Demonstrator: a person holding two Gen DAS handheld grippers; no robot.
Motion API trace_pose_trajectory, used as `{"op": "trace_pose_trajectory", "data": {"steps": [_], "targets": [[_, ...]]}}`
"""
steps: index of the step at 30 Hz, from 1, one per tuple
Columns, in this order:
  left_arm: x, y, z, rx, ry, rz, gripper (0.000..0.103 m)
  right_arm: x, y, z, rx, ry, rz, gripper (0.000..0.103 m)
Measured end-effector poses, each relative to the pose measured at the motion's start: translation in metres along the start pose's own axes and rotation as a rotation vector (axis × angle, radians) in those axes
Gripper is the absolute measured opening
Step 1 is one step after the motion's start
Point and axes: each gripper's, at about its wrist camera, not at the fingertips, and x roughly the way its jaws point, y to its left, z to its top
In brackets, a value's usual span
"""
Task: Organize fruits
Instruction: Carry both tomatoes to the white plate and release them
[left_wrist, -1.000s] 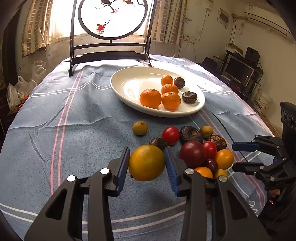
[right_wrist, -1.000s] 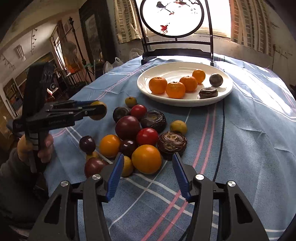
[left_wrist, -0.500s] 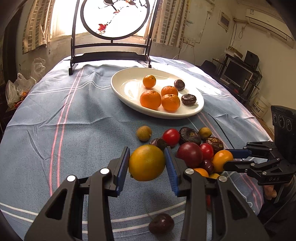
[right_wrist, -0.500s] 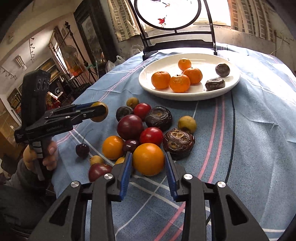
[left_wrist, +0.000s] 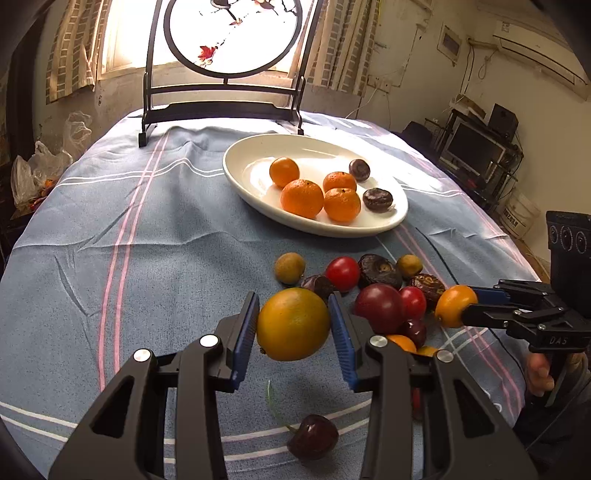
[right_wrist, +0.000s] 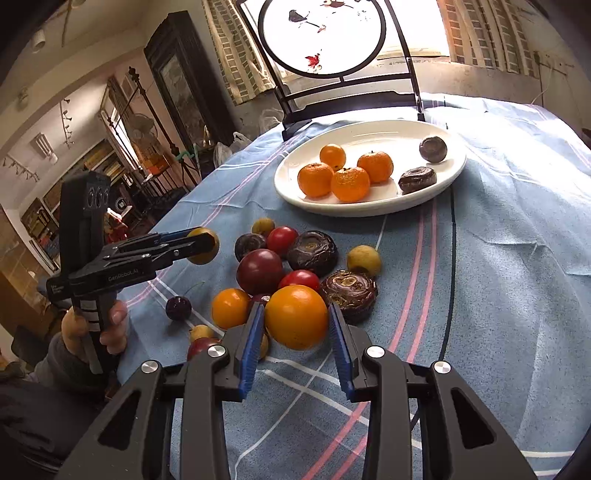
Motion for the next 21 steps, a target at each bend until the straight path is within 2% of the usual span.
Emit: {"op": "trace_pose_trajectory", "data": {"steps": [5,9,12,16,21], "targets": [[-0.004,0.000,0.012,-0.022,0.013,-0.032,0.038,-0.015,-0.011,0.015,0.068,-0.025,0.004,0.035],[-0.010,-0.013,0.043,0.024,-0.022,-0.035,0.038,-0.038,-0.010,0.053,0.034,-0.098,-0.036,0.035],[0.000,-0.018,0.075,0.030,-0.019,-0.051,0.038,-0.036,-0.019,0.088,0.046,-0.119,-0.054,0.036],[0.043,-0.015,0.117,-0.002,0.019,-0.063,0.038,-0.002,-0.045,0.125,0.099,-0.095,-0.103,0.036],[0.109,-0.003,0.147,-0.072,0.110,-0.052,0.038,0.048,-0.072,0.140,0.145,-0.066,-0.175,0.036]]}}
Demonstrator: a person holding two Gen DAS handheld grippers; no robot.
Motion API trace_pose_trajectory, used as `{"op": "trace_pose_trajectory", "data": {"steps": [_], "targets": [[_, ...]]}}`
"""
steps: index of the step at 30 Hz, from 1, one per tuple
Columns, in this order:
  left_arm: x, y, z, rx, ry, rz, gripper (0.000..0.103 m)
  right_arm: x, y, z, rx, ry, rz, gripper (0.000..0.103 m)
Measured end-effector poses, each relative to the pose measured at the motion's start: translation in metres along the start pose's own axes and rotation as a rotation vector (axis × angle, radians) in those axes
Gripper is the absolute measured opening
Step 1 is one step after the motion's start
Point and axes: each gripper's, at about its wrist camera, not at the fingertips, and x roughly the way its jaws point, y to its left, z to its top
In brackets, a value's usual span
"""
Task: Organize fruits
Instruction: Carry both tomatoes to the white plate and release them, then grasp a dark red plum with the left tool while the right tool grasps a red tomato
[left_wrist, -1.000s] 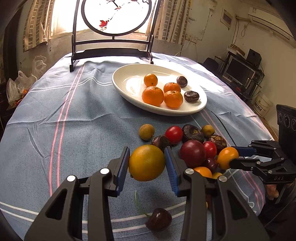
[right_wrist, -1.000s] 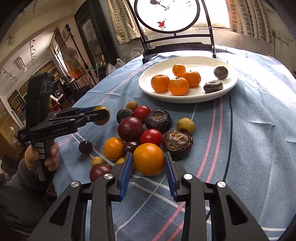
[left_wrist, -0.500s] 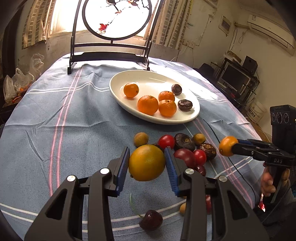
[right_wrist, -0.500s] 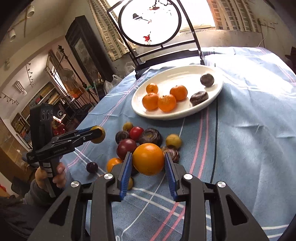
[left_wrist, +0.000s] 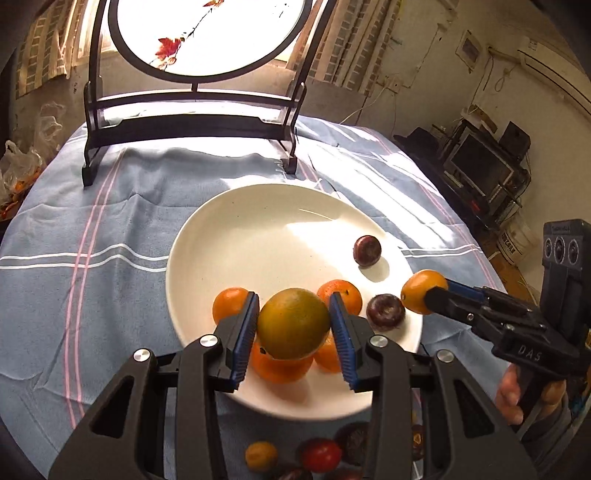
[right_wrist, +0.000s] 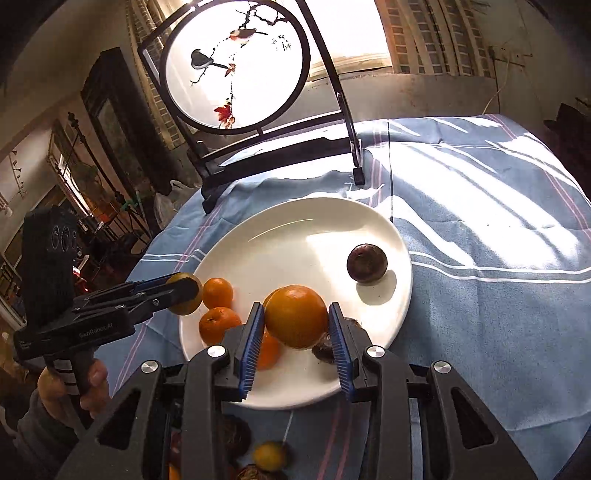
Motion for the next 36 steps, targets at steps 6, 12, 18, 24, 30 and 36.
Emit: {"op": "trace_pose_trajectory", "data": {"steps": [6,12,18,24,30,36], "targets": [[0.000,0.007,0.012,-0.068,-0.025,-0.038,0.062,0.001,0.000,0.000,-0.014,-0.057,-0.024,0.052],[-0.049,-0.004,-0.027,0.033,-0.059,0.001,0.063,-0.037,0.005,-0.028,-0.036,-0.083,0.003,0.052],[-0.088,-0.012,-0.100,0.140,-0.022,0.019,0.065,-0.066,0.010,-0.081,-0.042,-0.066,0.024,0.052],[-0.119,-0.016,-0.168,0.210,0.004,0.073,0.065,-0.084,0.017,-0.124,-0.056,-0.056,0.066,0.054],[-0.119,-0.017,-0.210,0.233,0.034,0.112,0.060,-0.089,0.023,-0.142,-0.076,-0.053,0.073,0.054],[-0.097,-0.008,-0.219,0.167,0.059,0.124,0.028,-0.090,0.031,-0.148,-0.119,-0.038,0.076,0.054]]}}
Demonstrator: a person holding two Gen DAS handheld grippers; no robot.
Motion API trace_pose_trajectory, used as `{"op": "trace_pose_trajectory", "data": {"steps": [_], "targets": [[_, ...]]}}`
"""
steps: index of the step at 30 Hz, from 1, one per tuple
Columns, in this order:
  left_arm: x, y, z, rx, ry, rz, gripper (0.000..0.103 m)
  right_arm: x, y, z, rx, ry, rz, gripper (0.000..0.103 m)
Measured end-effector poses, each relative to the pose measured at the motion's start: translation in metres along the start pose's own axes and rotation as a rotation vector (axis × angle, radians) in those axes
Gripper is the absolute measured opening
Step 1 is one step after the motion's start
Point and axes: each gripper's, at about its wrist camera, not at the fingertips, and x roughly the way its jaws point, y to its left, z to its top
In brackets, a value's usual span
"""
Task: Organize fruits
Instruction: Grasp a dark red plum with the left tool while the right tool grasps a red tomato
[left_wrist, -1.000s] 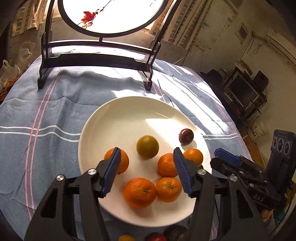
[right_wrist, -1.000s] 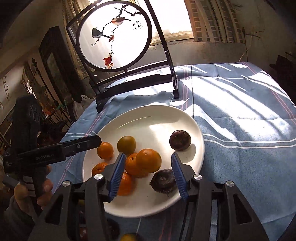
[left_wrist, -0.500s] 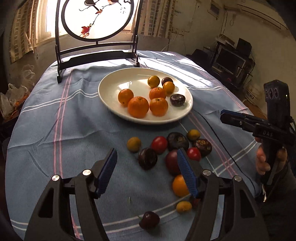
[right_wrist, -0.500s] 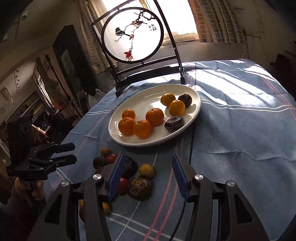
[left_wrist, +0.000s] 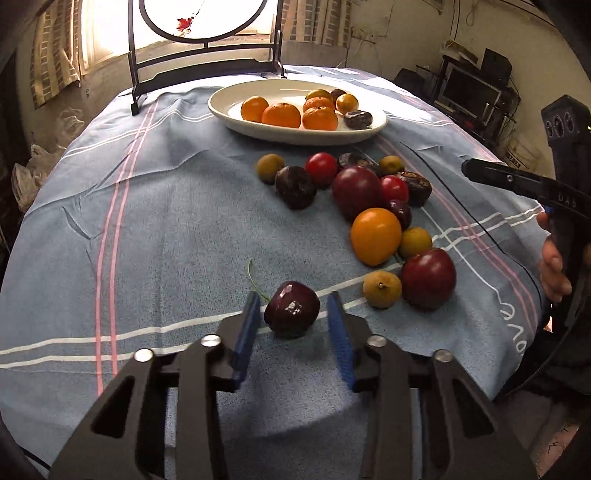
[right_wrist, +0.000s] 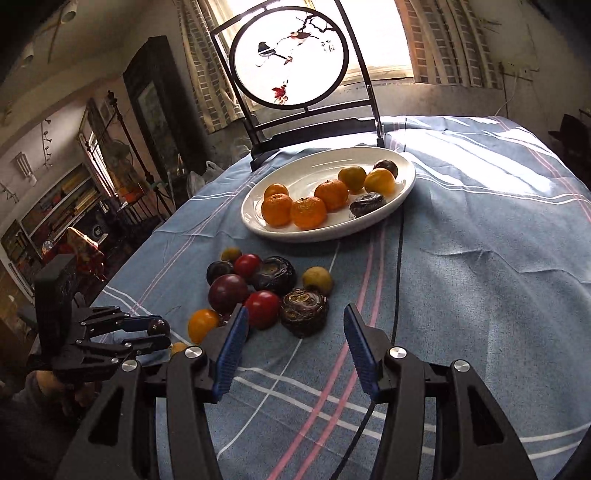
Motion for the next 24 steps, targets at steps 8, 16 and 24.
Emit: {"op": "trace_pose_trajectory", "data": {"steps": [8,16,24], "targets": [[-0.033,-0.004,-0.002,-0.021,-0.097,-0.018,0.028,0.002,0.063,-0.032,-0.220,0.122,0.148,0.054],[-0.042,-0.006,-0.004,-0.024,-0.107,-0.025,0.028,0.027,0.091,-0.036,-0.256,0.186,0.113,0.052],[-0.038,-0.003,-0.006,-0.039,-0.103,-0.035,0.028,0.035,0.093,-0.039,-0.225,0.190,0.090,0.037]]}}
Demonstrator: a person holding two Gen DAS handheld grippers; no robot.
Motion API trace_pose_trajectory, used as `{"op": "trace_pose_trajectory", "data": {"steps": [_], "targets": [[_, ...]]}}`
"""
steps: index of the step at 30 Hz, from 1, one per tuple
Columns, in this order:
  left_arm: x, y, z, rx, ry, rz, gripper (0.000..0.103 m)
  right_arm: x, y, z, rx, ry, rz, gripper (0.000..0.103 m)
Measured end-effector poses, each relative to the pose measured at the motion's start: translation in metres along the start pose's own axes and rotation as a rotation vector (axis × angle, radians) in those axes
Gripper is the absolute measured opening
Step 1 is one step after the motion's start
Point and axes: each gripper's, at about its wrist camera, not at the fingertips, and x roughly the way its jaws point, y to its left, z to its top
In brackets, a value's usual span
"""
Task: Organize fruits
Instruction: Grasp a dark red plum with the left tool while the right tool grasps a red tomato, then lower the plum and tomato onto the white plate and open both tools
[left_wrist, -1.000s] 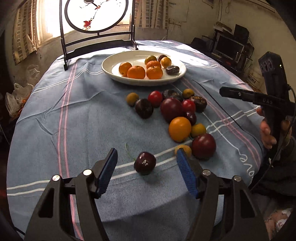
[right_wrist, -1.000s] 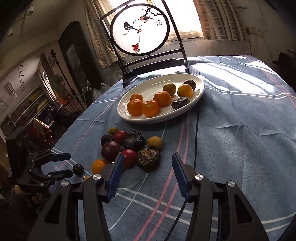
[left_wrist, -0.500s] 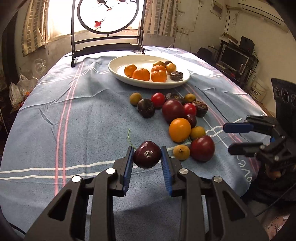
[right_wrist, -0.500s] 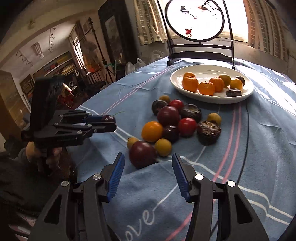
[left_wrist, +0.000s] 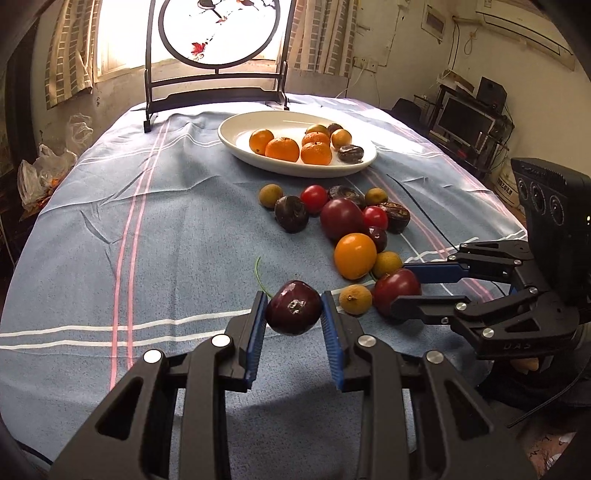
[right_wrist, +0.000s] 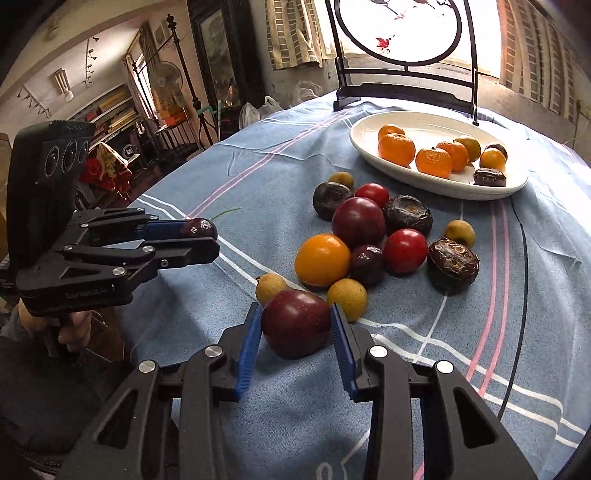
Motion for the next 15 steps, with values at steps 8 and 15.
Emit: {"op": "trace_pose_trajectory", "data": {"steps": [8,15], "targets": [[-0.003,0.000,0.011,-0.008,-0.031,-0.013,0.028,-0.048,-0.034,0.013,0.101,-0.128,0.055,0.038],[0.016,0.001,0.070,0.001,-0.078,-0.074,0.029,-0.076,-0.104,0.056,0.254,-0.225,0.002,0.038]]}}
